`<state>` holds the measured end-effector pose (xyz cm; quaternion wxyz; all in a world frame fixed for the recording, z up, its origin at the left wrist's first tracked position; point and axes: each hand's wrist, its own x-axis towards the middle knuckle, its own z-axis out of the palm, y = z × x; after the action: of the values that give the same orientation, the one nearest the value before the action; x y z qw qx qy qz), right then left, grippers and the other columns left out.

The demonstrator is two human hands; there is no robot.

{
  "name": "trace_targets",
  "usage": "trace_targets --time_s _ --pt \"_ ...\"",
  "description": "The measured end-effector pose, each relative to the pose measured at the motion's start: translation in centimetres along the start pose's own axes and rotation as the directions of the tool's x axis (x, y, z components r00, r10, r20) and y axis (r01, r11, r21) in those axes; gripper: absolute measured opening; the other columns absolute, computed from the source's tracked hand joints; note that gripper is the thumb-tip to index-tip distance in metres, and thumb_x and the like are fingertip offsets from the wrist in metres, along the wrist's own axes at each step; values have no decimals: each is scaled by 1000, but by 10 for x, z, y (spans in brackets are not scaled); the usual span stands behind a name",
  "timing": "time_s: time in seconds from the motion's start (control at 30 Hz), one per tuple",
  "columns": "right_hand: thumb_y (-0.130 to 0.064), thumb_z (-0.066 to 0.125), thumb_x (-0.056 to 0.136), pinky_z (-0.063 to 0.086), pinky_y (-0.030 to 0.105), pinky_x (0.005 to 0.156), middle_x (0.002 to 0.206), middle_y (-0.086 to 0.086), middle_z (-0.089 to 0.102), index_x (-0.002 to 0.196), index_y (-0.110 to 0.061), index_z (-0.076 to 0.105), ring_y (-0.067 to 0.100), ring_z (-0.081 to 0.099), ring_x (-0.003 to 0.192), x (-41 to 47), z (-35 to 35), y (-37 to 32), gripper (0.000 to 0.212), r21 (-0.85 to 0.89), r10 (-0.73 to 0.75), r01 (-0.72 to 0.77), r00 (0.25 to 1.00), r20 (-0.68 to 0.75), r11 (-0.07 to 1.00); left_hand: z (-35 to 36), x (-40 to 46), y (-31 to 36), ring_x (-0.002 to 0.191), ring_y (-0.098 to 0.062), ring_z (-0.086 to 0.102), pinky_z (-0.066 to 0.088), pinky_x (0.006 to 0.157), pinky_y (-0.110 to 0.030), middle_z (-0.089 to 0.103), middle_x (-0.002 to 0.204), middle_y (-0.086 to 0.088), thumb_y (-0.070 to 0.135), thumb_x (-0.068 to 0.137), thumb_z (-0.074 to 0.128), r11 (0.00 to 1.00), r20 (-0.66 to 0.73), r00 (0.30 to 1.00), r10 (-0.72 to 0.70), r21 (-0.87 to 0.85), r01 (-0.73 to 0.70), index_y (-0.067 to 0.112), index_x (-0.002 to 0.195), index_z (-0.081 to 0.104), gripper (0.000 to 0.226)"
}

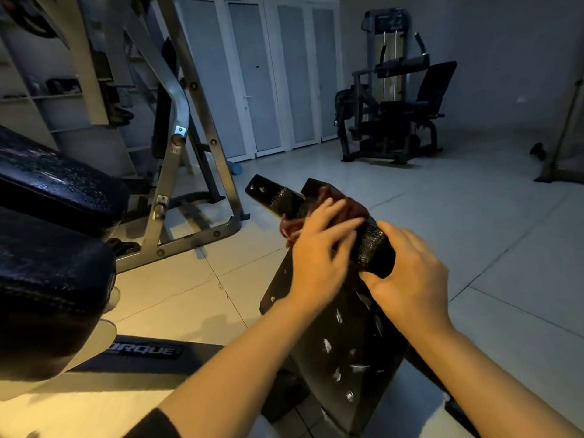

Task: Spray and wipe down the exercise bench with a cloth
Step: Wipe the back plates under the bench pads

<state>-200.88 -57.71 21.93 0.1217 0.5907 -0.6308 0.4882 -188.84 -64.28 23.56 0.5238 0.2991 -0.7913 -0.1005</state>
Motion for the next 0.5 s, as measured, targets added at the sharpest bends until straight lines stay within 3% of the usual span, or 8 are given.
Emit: trace_targets --time_s 0.07,0.17,0.23,0.33,0.43,0.5 --pt "-17 87 65 48 32 87 119 5 65 130 -14 56 25 61 110 1 1 2 73 -3 -1 1 1000 2 1000 -1 -6 2 141 -9 32 23 118 -27 51 142 3 17 97 50 995 41 995 95 -21 -94 20 130 59 35" --pt "-17 91 60 49 35 88 121 8 64 132 -11 55 28 60 112 1 1 1 80 -34 7 -7 1000 14 999 -13 9 -29 135 -14 39 33 114 -35 50 140 -2 6 95 52 998 64 996 67 17 -68 16 134 57 40" --pt "-17 91 60 47 35 89 122 8 63 132 -11 55 28 59 113 1 0 0 81 -38 9 -8 1000 13 999 -15 27 -45 127 -18 44 38 110 -39 51 134 -5 4 93 55 995 -29 997 -77 56 78 15 129 60 38" --pt "-15 91 59 49 39 89 122 9 64 132 -10 56 29 60 113 1 -1 0 81 -33 2 -1 1000 17 999 -12 51 -50 116 -13 45 41 107 -41 49 127 -4 8 94 57 951 -125 943 -307 -15 308 17 123 63 31" --pt "-12 91 57 48 35 85 117 9 65 129 -9 57 29 62 108 0 1 0 80 -26 -3 3 1000 -6 1000 -3 35 -32 115 -15 46 44 102 -42 49 123 0 16 94 57 985 -86 982 -170 -2 170 20 119 66 26" --pt "-12 91 57 46 32 83 116 8 65 128 -9 57 28 62 106 0 2 0 79 -26 -8 7 1000 -17 1000 -1 10 -18 116 -14 48 43 102 -34 50 121 1 19 93 57 999 -55 998 -34 -19 33 20 119 65 27"
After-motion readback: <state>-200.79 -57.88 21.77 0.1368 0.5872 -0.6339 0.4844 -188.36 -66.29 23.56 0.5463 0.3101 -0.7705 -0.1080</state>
